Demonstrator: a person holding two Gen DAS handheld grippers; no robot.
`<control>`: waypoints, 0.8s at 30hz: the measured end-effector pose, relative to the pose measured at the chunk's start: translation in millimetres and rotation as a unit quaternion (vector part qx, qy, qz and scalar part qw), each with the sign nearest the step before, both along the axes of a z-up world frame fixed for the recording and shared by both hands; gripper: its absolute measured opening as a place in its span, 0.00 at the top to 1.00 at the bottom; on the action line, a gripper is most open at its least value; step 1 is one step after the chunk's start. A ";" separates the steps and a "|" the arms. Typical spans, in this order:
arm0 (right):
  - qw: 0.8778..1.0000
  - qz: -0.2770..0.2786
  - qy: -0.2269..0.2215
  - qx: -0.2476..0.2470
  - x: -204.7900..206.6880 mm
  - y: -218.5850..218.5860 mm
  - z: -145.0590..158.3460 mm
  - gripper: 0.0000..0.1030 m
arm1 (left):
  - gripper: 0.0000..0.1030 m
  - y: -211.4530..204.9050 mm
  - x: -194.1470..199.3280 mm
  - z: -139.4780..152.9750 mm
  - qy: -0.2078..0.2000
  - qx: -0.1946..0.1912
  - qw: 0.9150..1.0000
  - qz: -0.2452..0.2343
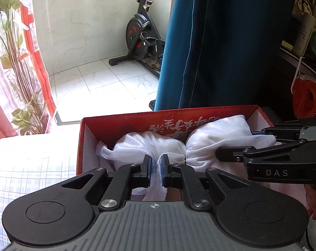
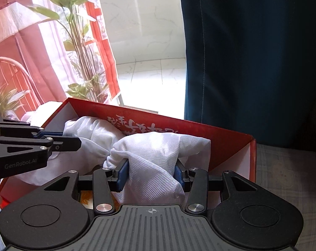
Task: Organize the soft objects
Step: 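Lower the white cloth bag into the box and open both grippers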
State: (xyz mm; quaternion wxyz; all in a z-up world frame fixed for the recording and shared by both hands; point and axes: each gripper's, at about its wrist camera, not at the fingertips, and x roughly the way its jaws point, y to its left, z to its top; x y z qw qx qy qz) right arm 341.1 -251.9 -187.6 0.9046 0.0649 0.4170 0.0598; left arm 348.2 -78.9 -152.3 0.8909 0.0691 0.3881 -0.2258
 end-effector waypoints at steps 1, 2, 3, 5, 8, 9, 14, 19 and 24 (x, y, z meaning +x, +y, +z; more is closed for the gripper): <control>1.000 -0.004 0.008 0.001 4.2 -0.2 -2.4 0.60 | 0.88 -0.1 -0.4 0.4 0.000 0.002 1.000 -0.002; 1.000 -0.007 0.016 0.001 7.3 -0.2 -4.8 0.60 | 0.87 -0.6 -0.8 0.2 0.000 0.002 1.000 -0.002; 1.000 -0.012 0.027 0.001 11.3 -0.4 -8.3 0.60 | 0.85 -0.3 -0.6 0.2 0.002 0.000 1.000 -0.002; 0.999 -0.021 0.045 0.002 19.3 0.1 -14.5 0.61 | 0.79 -0.5 -0.8 1.1 0.002 -0.003 1.000 -0.005; 0.997 -0.018 0.071 -0.008 25.0 5.9 -25.3 0.61 | 0.65 -1.2 -2.3 2.5 -0.005 -0.002 1.000 -0.007; 0.997 -0.016 0.078 -0.012 26.3 8.2 -28.6 0.61 | 0.65 -1.1 -2.8 2.8 -0.007 -0.002 1.000 -0.006; 0.995 -0.025 0.094 -0.025 27.7 14.0 -37.4 0.59 | 0.64 -0.4 -5.3 2.9 -0.006 -0.005 1.000 -0.002; 0.996 -0.037 0.073 -0.046 19.7 19.0 -23.8 0.49 | 0.59 0.8 -13.3 10.2 -0.016 -0.002 1.000 0.001; 0.996 -0.029 0.044 -0.071 2.7 22.4 1.5 0.44 | 0.50 4.6 -26.9 22.5 -0.037 -0.001 0.999 0.008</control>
